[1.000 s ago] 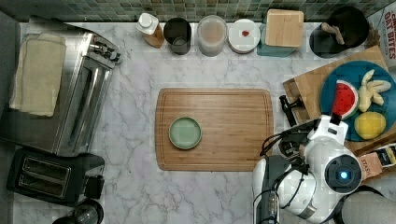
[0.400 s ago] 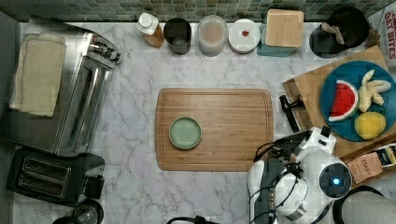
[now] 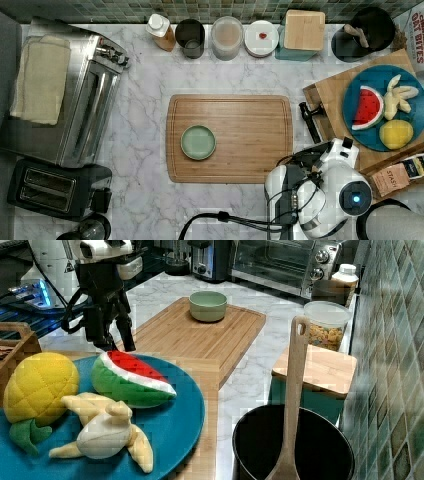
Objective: Open the drawer.
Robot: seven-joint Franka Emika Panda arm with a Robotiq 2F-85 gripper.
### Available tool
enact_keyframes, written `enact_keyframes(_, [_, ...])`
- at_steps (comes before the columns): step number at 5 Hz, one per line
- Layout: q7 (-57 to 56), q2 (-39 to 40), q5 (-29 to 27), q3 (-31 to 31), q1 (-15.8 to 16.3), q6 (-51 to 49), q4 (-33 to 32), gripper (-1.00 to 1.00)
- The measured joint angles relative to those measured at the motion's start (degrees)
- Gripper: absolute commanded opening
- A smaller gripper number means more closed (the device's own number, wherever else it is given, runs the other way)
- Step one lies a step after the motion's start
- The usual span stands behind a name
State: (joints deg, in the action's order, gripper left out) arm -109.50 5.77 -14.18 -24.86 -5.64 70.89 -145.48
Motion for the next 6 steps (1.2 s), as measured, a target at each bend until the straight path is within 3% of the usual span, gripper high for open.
enact_keyframes(1, [0.0,-0.6,1.9,-0.1,0.1,-0.6,-0.1,1.00])
enact_keyframes(4, [0.2,-0.1,0.7,0.0,0.1,-6.6,2.0,1.00])
enact_keyframes(6, [23.7,-2.8,7.7,0.0,4.0,-8.6,0.3,1.00])
